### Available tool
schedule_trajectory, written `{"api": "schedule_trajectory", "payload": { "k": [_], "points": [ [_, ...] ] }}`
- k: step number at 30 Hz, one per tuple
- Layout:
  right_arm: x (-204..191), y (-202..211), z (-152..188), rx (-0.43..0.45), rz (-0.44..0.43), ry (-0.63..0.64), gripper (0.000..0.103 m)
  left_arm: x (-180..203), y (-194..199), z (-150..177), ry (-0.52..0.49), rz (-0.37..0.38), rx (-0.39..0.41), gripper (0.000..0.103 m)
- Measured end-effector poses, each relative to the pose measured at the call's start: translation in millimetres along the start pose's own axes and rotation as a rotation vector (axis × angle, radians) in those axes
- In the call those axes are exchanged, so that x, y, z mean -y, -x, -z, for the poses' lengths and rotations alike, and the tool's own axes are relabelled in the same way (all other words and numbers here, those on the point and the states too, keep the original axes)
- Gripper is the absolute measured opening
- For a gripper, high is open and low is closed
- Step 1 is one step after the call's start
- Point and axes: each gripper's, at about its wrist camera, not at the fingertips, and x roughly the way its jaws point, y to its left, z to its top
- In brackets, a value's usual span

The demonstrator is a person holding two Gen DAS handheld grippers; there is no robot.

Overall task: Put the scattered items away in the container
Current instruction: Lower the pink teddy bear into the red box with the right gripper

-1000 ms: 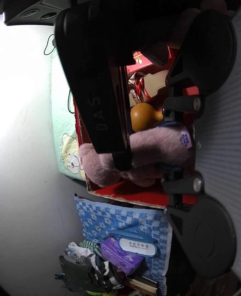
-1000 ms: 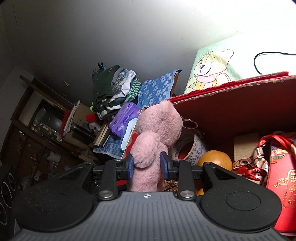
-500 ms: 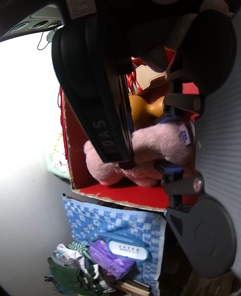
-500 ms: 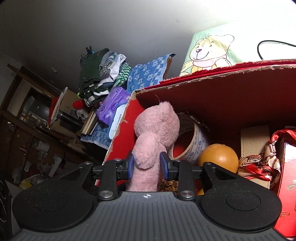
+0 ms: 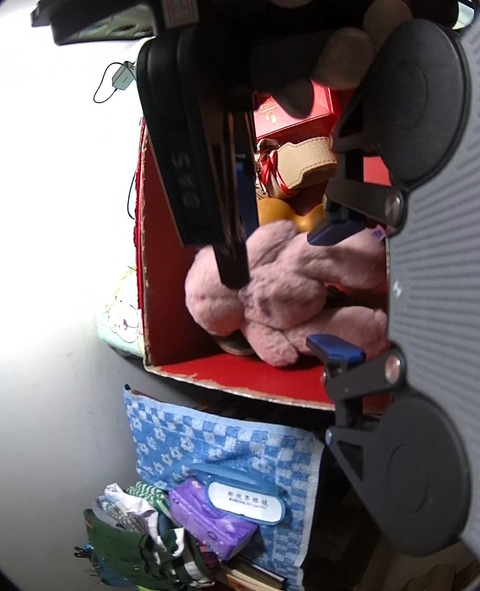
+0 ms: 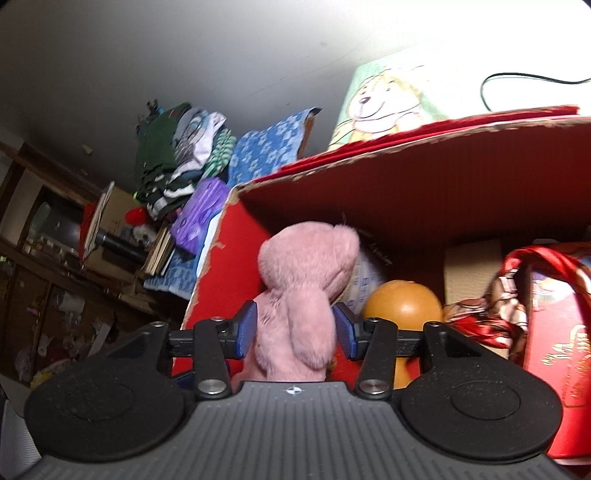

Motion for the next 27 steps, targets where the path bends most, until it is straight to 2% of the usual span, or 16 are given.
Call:
{"api": "schedule_trajectory", "payload": {
  "k": [6,10,13,17,20,23,27],
  "points": [
    [12.5,4.0,-4.8,0.010,0.020,-0.049,0.037,10.2,-5.6,-0.5,-0.024,0.001,-0.012,0.054],
    [0.8,-2.4,-7.3,-0.015,0.059,-0.005,0.037,11.0,-15.4,-2.4,-0.010,-0.011,-0.044,0.054],
    [-2.7,-8.8,-7.7,-0.041,0.043,0.020,0.034,7.4,-16.3,-2.5,-0.004,-0.016,-0.043,0.053],
    [-11.7,-14.0,-7.3,-0.028,0.022,0.074,0.033,6.1,-17.2,-2.9,-0.004,-0.022,-0.039,0.053],
    [-9.5,-13.1,-7.4,-0.015,-0.015,0.073,0.033,7.1,-21.0,-5.0,-0.001,-0.018,-0.057,0.054],
    [-9.7,-17.8,-7.4,-0.034,0.033,0.058,0.032,4.7,-22.8,-8.6,0.017,-0.015,-0.071,0.054],
    [-7.8,-15.2,-7.7,-0.029,0.019,0.048,0.034,8.8,-27.0,-11.2,0.018,-0.031,-0.094,0.056]
  ]
}}
